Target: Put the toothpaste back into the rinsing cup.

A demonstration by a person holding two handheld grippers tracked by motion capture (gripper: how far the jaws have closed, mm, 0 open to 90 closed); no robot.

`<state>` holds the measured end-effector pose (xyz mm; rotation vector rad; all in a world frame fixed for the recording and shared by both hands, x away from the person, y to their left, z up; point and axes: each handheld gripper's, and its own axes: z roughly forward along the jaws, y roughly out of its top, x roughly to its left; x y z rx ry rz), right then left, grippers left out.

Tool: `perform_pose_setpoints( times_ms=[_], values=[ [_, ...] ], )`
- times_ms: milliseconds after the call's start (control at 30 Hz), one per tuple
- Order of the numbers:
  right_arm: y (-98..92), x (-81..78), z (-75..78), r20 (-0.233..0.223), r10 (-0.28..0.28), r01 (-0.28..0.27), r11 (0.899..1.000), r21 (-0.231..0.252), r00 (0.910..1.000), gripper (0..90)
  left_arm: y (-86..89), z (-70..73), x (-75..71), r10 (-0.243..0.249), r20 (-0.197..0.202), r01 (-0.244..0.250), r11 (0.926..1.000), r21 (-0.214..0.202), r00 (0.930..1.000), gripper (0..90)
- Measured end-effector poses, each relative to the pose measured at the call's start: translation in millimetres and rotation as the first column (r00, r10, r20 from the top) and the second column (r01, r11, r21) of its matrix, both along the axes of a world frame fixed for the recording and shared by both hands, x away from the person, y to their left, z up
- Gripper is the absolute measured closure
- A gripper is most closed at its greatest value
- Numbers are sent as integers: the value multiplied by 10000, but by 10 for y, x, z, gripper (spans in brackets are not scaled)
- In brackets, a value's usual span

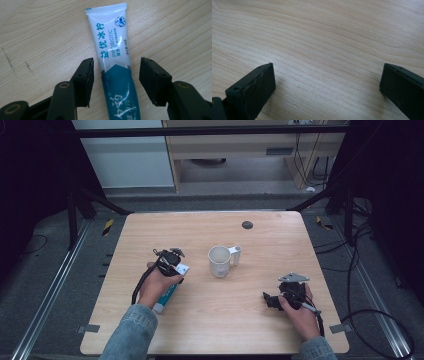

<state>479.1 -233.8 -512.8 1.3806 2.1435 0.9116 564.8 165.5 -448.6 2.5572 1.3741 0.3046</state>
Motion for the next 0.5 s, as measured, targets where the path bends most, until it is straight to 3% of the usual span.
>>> perform_pose_setpoints(
  times_ms=[200, 500],
  values=[
    [0, 0, 0, -6, -3, 3, 10000, 6, 10000, 5, -3, -57, 58, 68, -138, -71, 9998, -172, 9999, 489],
    [0, 0, 0, 2, 0, 0, 10000, 3, 10000, 5, -14, -81, 93, 120, -160, -120, 9999, -19, 9998, 533]
  ],
)
